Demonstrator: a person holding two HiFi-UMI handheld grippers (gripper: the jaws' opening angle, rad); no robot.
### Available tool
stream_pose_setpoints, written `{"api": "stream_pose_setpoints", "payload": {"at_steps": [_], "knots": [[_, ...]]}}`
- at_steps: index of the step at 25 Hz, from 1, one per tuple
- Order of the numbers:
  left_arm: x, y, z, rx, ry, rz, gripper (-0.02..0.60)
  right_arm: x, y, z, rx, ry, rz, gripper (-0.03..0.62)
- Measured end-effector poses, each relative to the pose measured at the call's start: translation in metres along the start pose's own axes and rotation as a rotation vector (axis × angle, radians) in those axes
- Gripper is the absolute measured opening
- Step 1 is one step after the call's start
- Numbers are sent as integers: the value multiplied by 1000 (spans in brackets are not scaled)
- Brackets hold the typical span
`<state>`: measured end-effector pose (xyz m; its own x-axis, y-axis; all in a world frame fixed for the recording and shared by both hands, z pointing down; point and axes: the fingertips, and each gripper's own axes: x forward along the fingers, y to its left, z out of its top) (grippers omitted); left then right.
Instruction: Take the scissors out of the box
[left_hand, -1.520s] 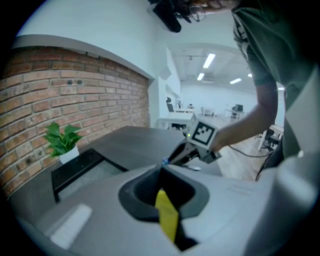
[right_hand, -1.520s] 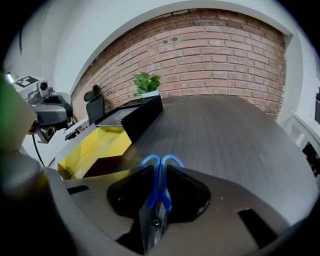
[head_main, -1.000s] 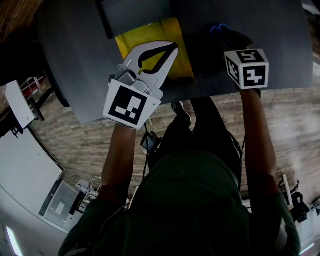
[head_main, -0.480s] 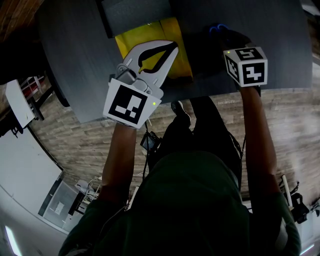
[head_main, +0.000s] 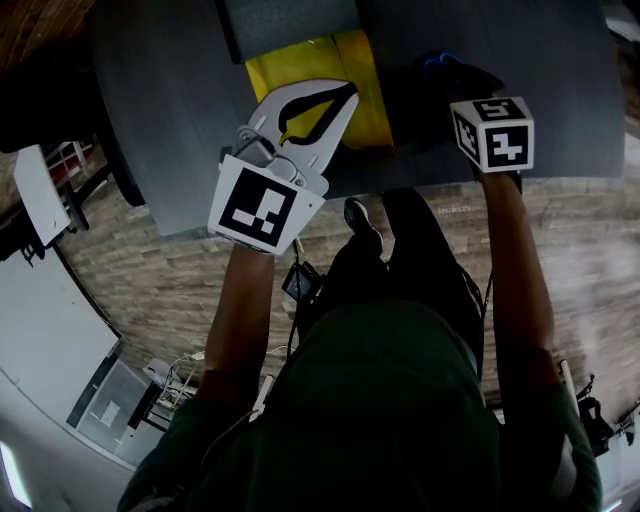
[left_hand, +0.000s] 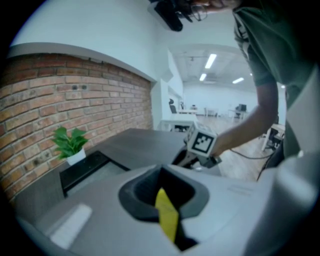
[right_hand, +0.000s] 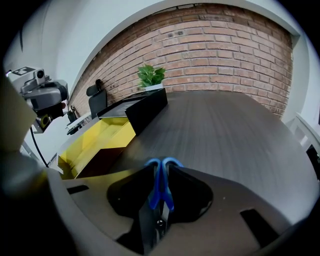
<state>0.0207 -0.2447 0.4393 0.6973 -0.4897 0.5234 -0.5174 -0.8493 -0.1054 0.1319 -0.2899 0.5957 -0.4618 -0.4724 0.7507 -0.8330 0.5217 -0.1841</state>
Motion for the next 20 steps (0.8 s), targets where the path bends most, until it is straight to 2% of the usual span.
{"api": "stream_pose_setpoints", "payload": {"at_steps": [7, 15, 20], "knots": [[-30, 6, -10, 21, -8, 31, 0, 2, 21, 9, -22, -29, -13, 77], [-53, -4, 15, 49, -28, 67, 0, -42, 21, 28, -52, -91, -42, 77], [-76, -6, 21, 64, -39, 96, 0, -68, 36, 45, -81, -155, -52, 61]]}}
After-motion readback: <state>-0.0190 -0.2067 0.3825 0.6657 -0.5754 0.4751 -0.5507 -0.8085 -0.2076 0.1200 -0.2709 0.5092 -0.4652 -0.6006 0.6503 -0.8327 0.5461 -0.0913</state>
